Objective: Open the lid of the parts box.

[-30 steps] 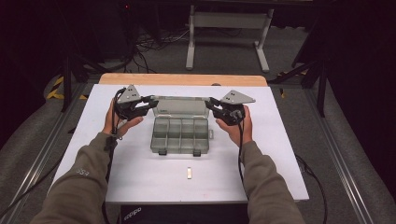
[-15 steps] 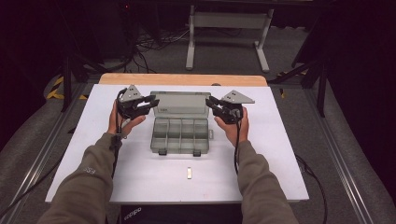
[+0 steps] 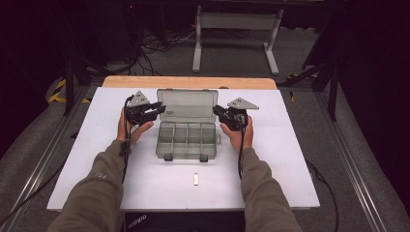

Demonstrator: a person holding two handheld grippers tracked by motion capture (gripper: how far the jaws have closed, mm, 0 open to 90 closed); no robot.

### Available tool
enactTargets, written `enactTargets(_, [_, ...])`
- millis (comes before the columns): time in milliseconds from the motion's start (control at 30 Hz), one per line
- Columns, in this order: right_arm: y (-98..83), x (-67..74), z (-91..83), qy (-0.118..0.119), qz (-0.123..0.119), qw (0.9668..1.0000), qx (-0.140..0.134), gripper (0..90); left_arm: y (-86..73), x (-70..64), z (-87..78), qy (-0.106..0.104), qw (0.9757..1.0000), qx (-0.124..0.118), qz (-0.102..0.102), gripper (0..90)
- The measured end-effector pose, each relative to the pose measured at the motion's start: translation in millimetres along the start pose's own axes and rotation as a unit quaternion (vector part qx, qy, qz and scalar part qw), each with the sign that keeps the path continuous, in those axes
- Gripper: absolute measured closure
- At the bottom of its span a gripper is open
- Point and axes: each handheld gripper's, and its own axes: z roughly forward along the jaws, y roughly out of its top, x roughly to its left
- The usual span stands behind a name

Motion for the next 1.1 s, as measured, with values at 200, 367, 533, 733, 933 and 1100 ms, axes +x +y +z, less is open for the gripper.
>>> enactTargets(200, [-13.5,-1.8,8.2,-0.001,0.021,0.9995,0.024,81.8,-9.4,1.1,7.9,-0.001,0.9998,0.015,-0.012,70.4])
enactTargets(367, [-21.4,-2.7,11.2,0.005,0.042,0.9978,0.052,82.1,-16.3,-0.3,13.1,-0.006,0.9994,0.027,-0.02,68.8])
enactTargets(533, [-25.4,-3.0,12.6,0.008,0.063,0.9958,0.066,82.7,-22.3,-1.4,17.9,-0.015,0.9984,0.05,-0.023,65.9])
enactTargets(733, [-26.4,-1.7,10.7,0.005,0.071,0.9953,0.065,83.0,-25.6,-1.1,17.7,-0.02,0.9983,0.041,-0.037,67.5])
enactTargets(933, [-26.7,1.6,8.0,-0.002,0.062,0.9959,0.066,83.0,-26.3,-2.7,15.6,-0.015,0.9984,0.041,-0.037,68.8])
enactTargets(1100, [-25.9,4.2,7.4,-0.01,0.051,0.9963,0.068,82.8,-28.1,-3.3,14.1,-0.012,0.9986,0.036,-0.036,70.7])
